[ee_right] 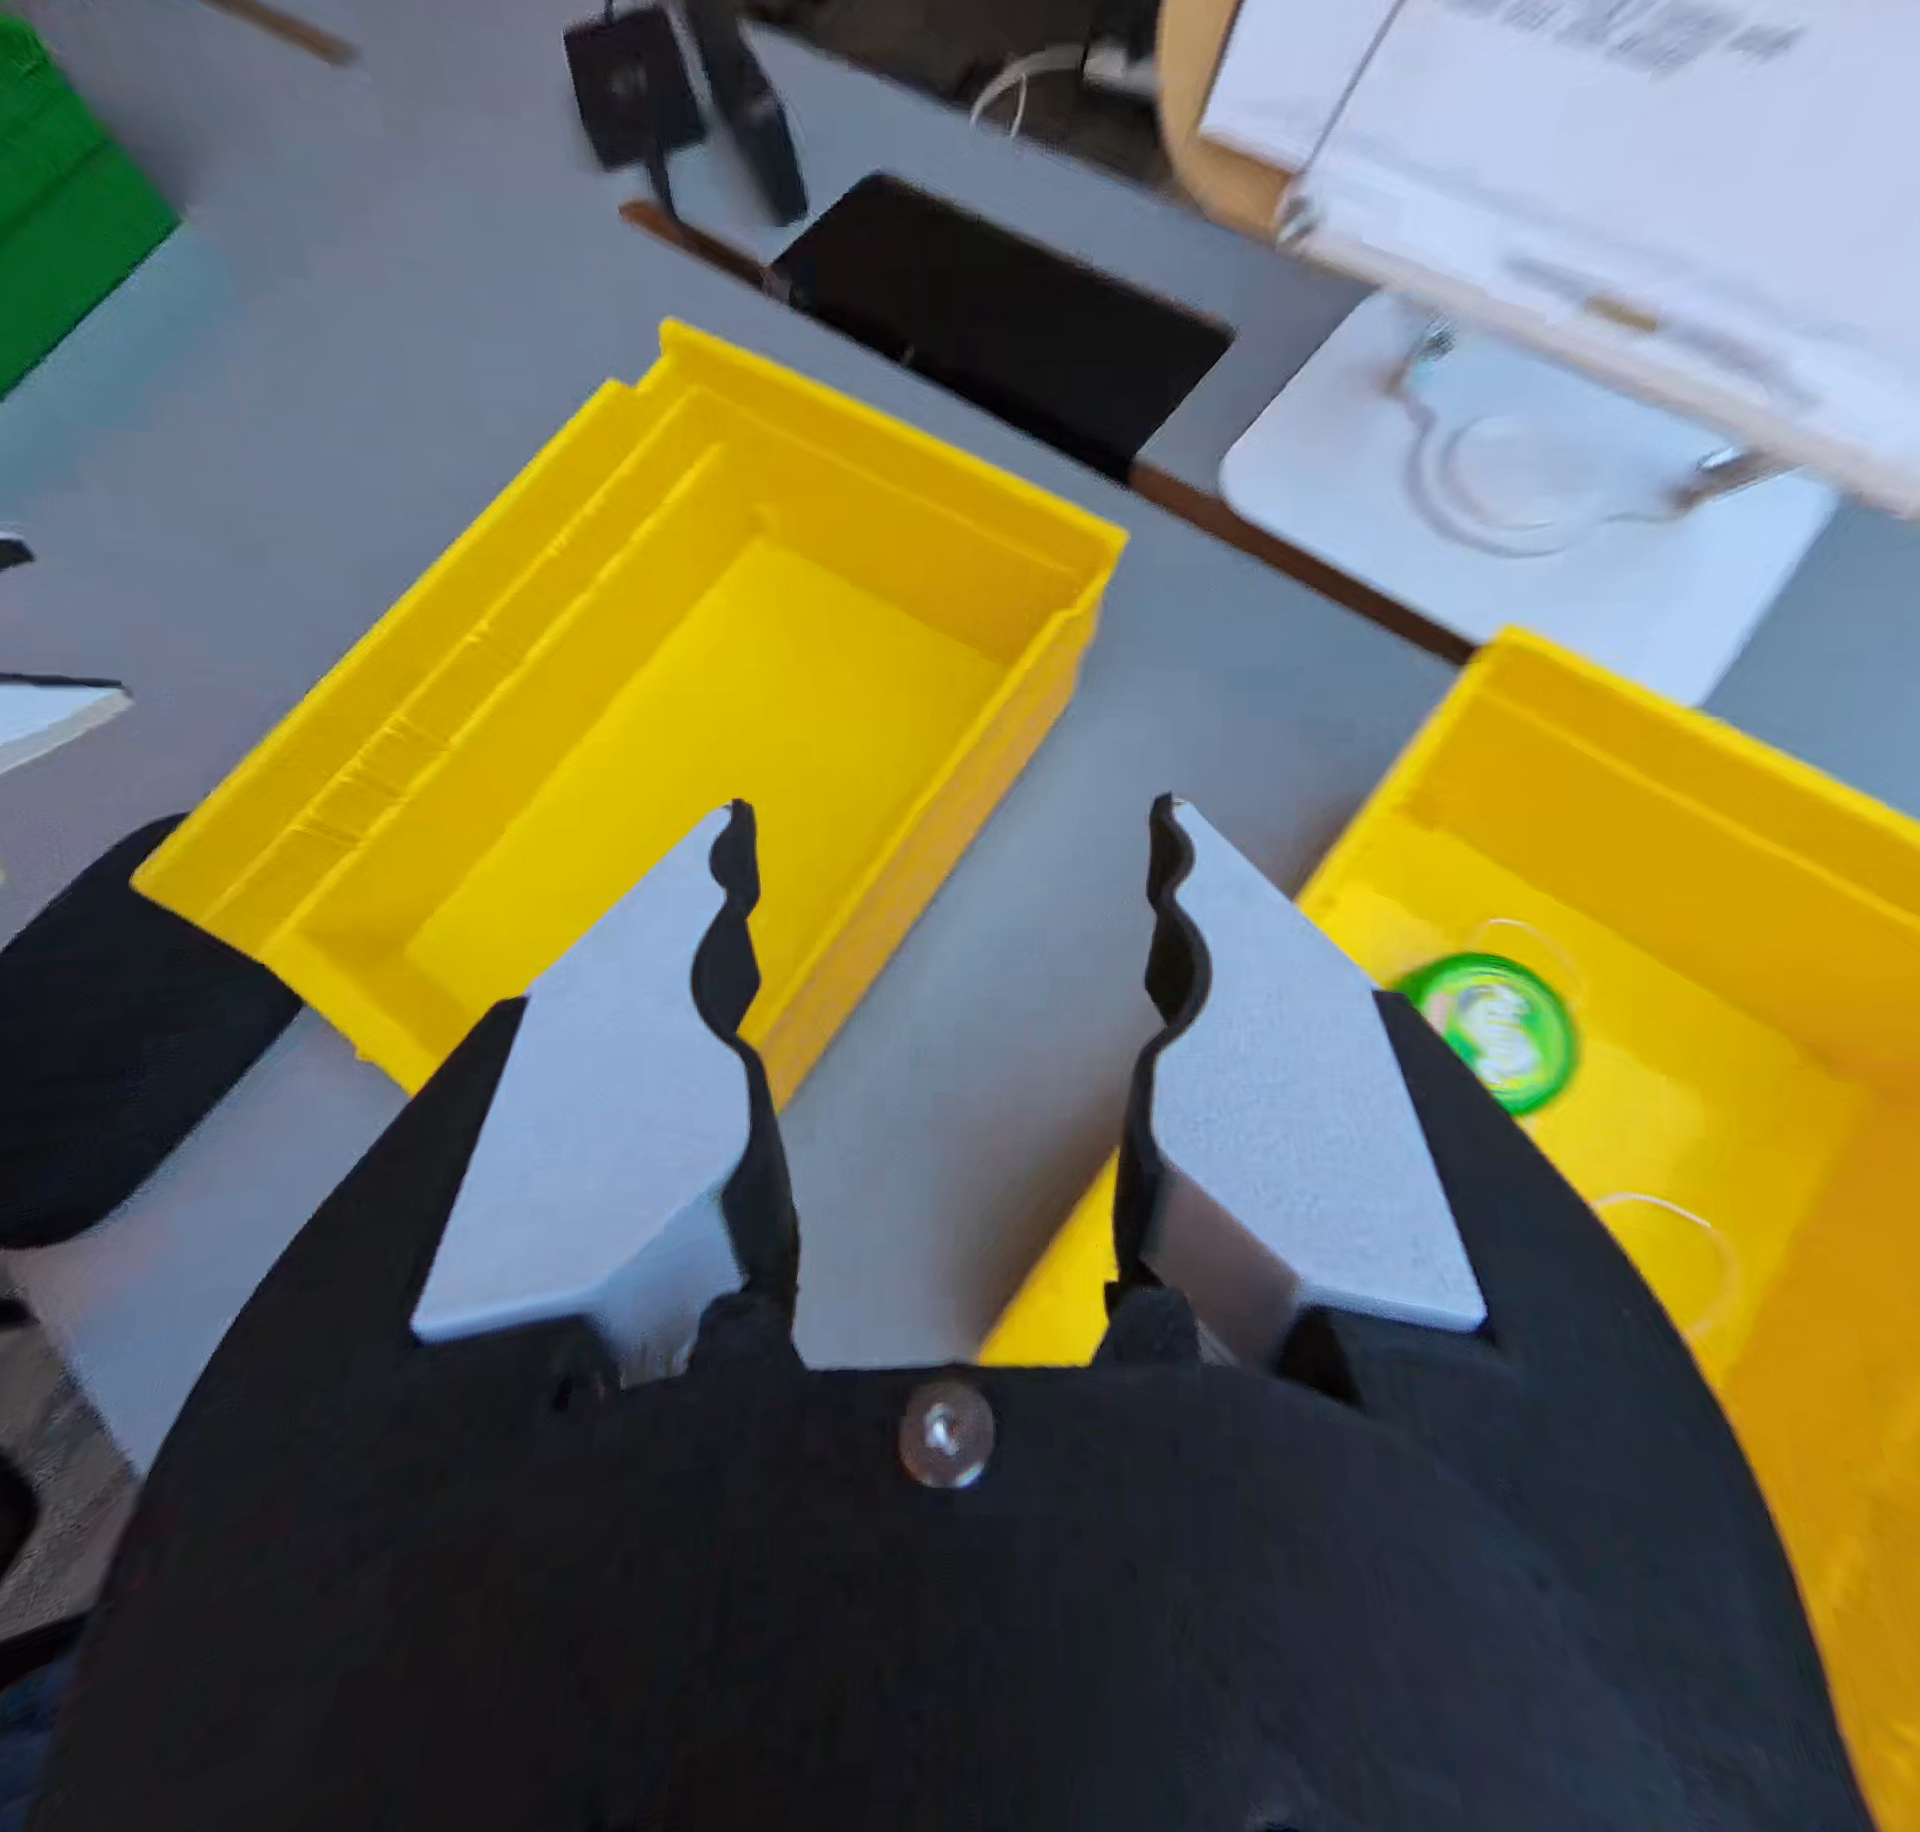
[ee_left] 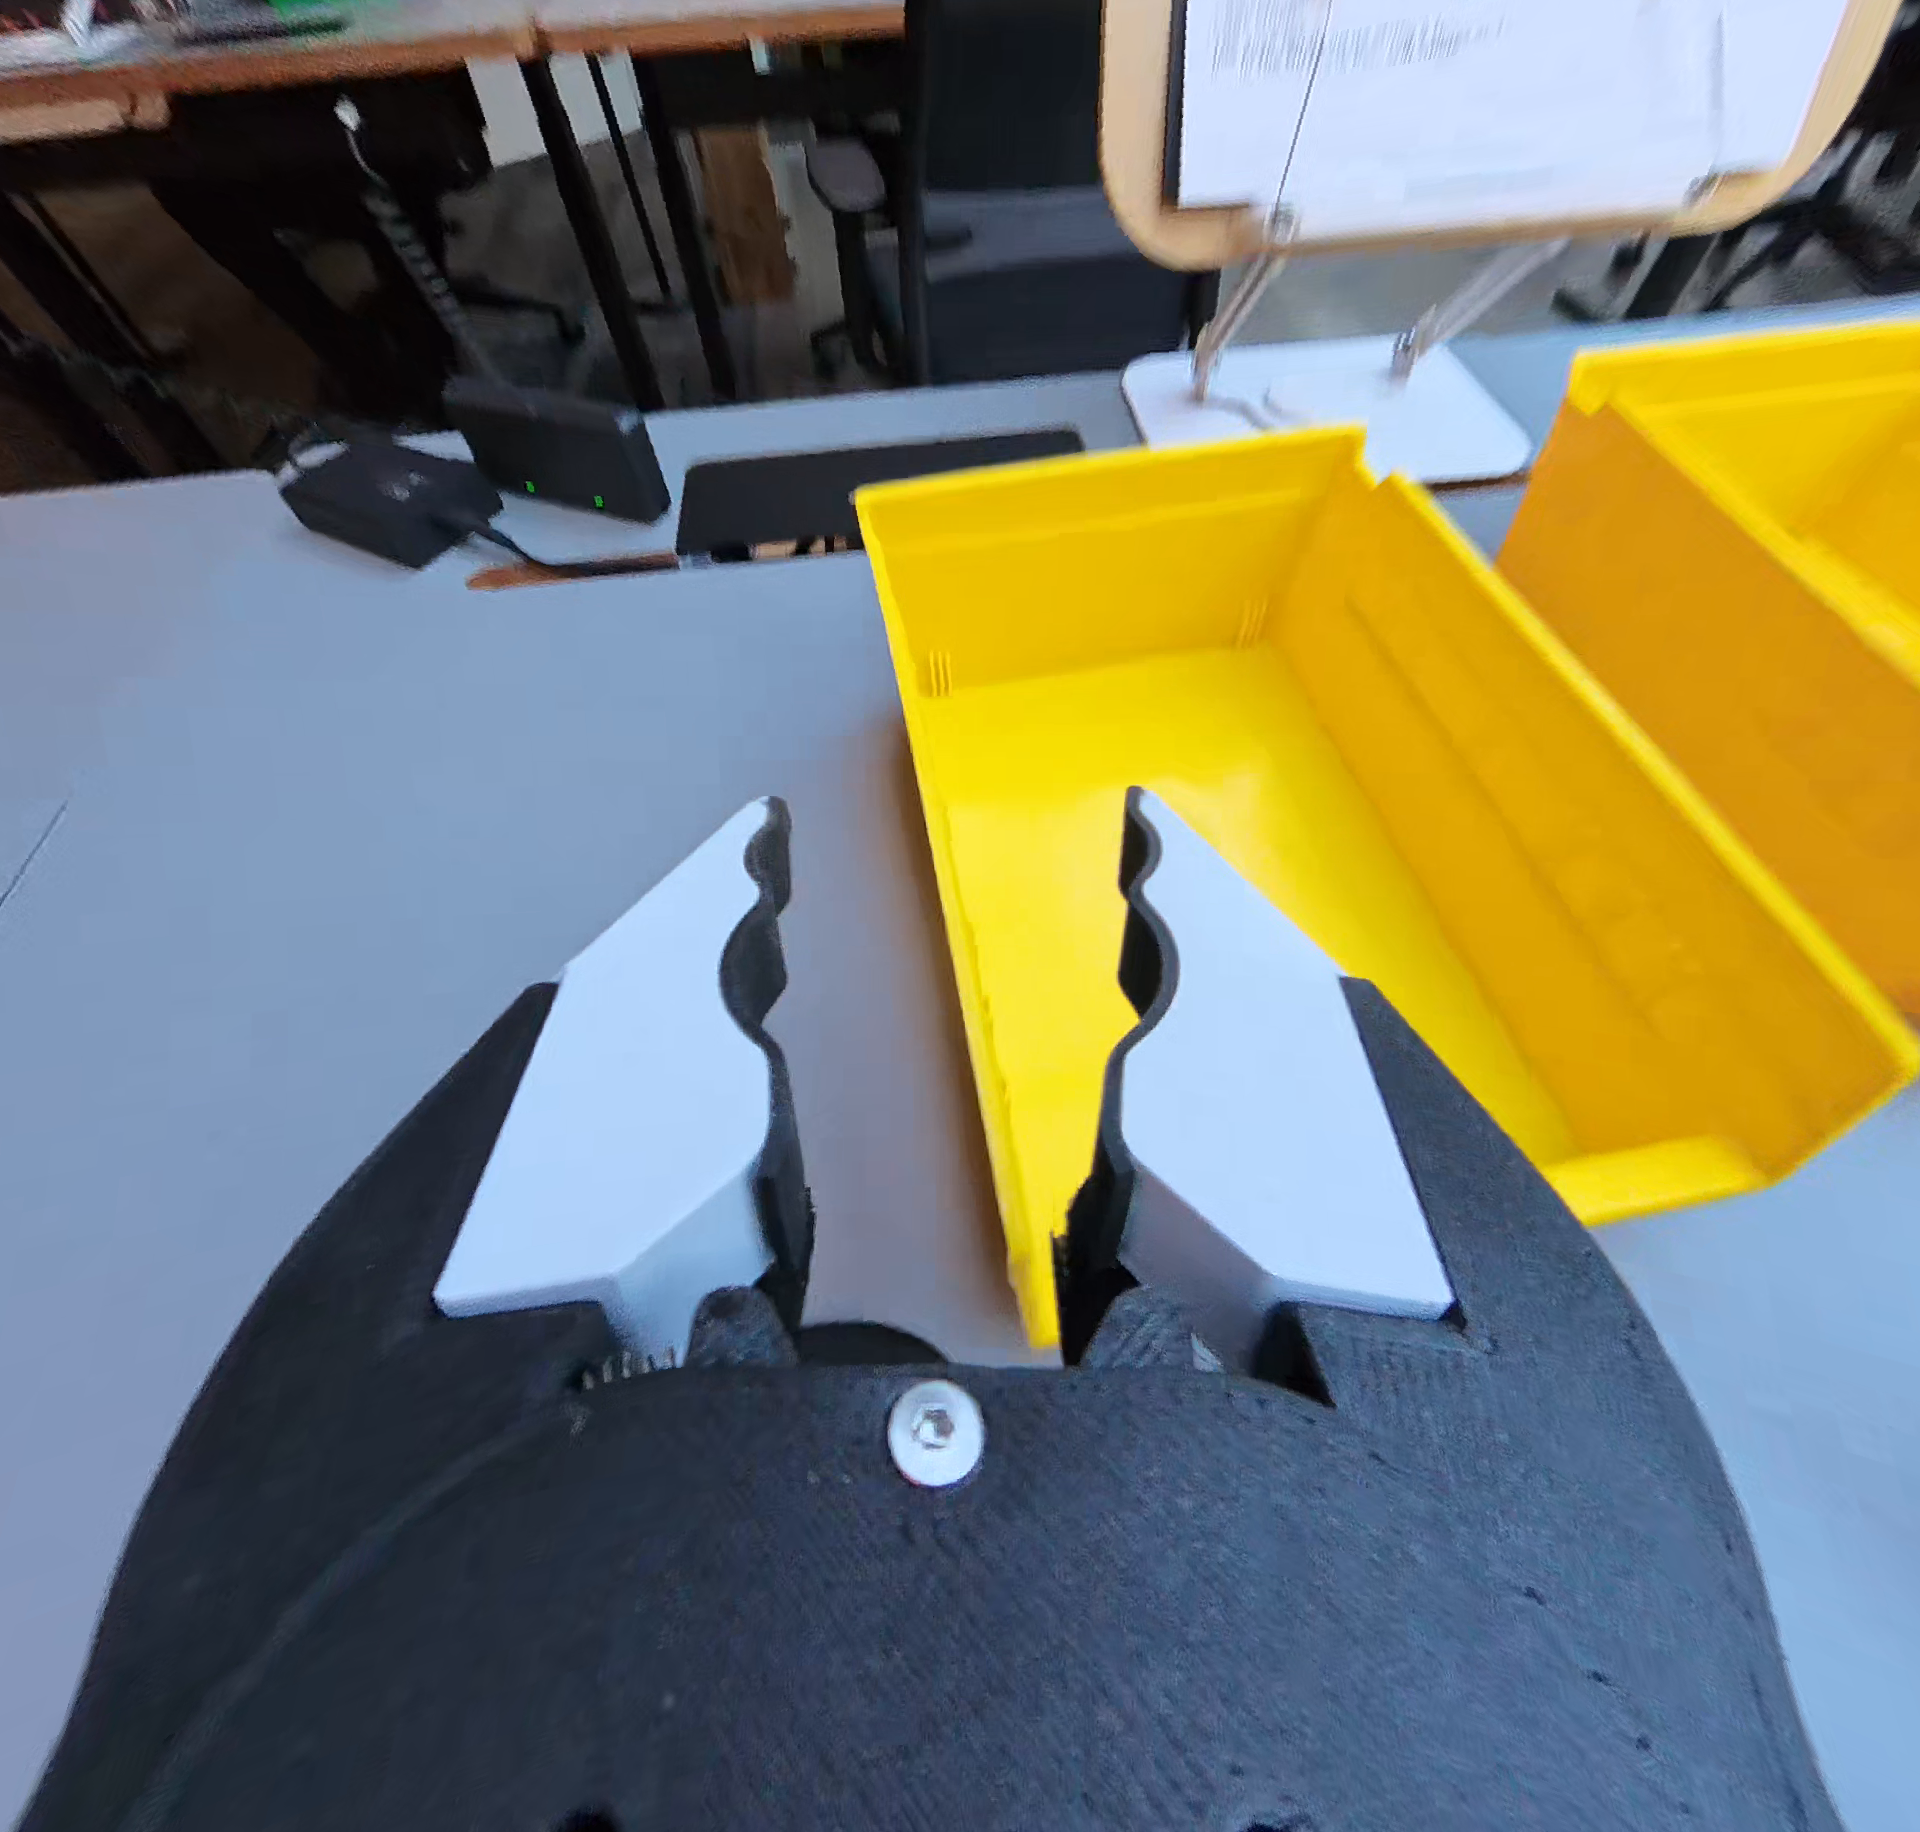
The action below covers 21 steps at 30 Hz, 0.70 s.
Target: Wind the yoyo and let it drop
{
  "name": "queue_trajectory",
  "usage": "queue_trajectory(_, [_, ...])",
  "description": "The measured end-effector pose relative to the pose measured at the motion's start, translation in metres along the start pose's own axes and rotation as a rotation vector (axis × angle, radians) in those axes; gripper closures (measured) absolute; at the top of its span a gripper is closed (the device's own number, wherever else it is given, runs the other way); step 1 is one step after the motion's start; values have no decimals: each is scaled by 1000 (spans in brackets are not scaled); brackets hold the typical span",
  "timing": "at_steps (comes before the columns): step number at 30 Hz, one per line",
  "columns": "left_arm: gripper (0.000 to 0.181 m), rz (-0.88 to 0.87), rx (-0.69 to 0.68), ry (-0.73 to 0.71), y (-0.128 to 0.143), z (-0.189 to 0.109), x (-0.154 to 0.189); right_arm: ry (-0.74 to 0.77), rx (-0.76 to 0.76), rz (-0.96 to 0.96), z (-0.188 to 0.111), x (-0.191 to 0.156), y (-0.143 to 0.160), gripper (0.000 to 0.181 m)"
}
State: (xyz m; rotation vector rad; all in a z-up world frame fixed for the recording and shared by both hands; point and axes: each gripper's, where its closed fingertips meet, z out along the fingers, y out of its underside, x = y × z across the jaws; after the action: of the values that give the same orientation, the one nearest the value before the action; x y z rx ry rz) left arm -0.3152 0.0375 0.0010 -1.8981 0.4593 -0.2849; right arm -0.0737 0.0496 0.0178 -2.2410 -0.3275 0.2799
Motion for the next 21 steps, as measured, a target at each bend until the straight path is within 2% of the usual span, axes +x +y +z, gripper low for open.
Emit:
queue_trajectory(1, [116,-11,26,10,-9,-4,4,-7,-94,21,26,-7,7,106])
queue_trajectory(3, [111,-22,57,22,-22,-12,9,-6,-305,60,70,-12,36,106])
queue_trajectory(5, [110,-15,73,28,-30,-20,13,1,-459,149,96,-8,65,106])
queue_trajectory(8, [111,3,99,30,-37,-33,15,-81,-507,287,118,-18,80,116])
queue_trajectory(10, [114,3,120,51,-40,-40,18,-72,-605,308,124,-19,94,116])
queue_trajectory(13, [116,-25,139,91,-42,-48,21,-51,-728,308,127,-23,108,130])
queue_trajectory(17, [124,-14,113,149,-41,-53,30,-27,-882,271,125,-23,125,159])
queue_trajectory(21, [123,-27,136,207,-42,-66,41,-21,-928,276,124,-18,129,174])
